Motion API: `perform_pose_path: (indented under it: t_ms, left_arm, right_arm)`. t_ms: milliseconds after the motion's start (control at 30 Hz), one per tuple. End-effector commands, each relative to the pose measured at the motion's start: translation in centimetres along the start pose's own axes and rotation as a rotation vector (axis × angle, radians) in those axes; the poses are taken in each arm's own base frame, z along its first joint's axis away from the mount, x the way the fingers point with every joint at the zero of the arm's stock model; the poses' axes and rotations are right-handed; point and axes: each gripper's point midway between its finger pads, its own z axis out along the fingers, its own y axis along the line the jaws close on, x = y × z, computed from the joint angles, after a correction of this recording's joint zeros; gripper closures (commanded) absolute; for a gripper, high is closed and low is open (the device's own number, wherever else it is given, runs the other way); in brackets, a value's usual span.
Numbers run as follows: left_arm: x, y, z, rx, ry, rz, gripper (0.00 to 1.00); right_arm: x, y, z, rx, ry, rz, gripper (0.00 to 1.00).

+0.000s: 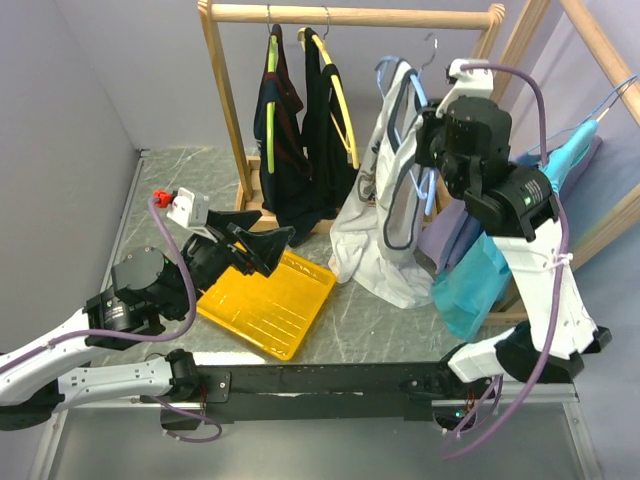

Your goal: Place the tank top on the hanger

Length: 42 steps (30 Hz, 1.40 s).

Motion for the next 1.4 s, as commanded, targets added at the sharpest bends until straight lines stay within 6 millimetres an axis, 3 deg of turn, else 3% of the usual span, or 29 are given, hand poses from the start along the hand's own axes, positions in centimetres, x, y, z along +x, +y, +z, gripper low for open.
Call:
perform_pose_path:
  t_ms: [0,33,200,433,700,900,1067,1233,1367]
  left_arm:
    - [-0.2,-0.1,-0.1,0.005,-0.018,-0.033,0.11]
    - [-0.3,-0.1,-0.2,0.008,-0.02,-0.038,0.11]
    - [-0.3,0.0,-0.5,0.012,-0.028,-0.047,0.11]
    - [-0.5,0.0,-0.5,0.012,-0.031,-0.043,0.11]
    - [-0.3,0.2,-0.6,0.005,-0.026,-0.038,0.11]
    - [0.2,0.2,-0.4,0.007,-0.019,-0.036,0.11]
    - [0.4,-0.3,0.0,0.02,-0.01,-0.03,0.11]
    - [0.9,-0.7,0.4,0.029,0.006,-0.027,0.11]
    - [1.1,-0.8,0.6,0.032,0.013,-0.028,0.11]
  right_arm:
    - [-6.7,0.8,0.5,-0.045,-0.19,0.057,1.0]
    - [-7.6,0.8,0.3,-0.045,-0.21,0.068,1.0]
    - [-7.7,1.4,2.7,-0.018,-0.212,0.066,1.0]
    - [-5.7,2.5,4.6,0.002,-0.173,0.113,1.0]
    - [-4.7,2.3,2.2,0.168,-0.227,0.113,1.0]
    - [-2.6,2.3,-0.6,0.208,-0.221,0.132,1.0]
    - [0.4,3.6,-2.0,0.183,-0.194,0.161,1.0]
    - [3.7,5.7,-1.9,0.135,-0.143,0.155,1.0]
    - [6.0,6.1,-1.5,0.108,-0.11,0.162,1.0]
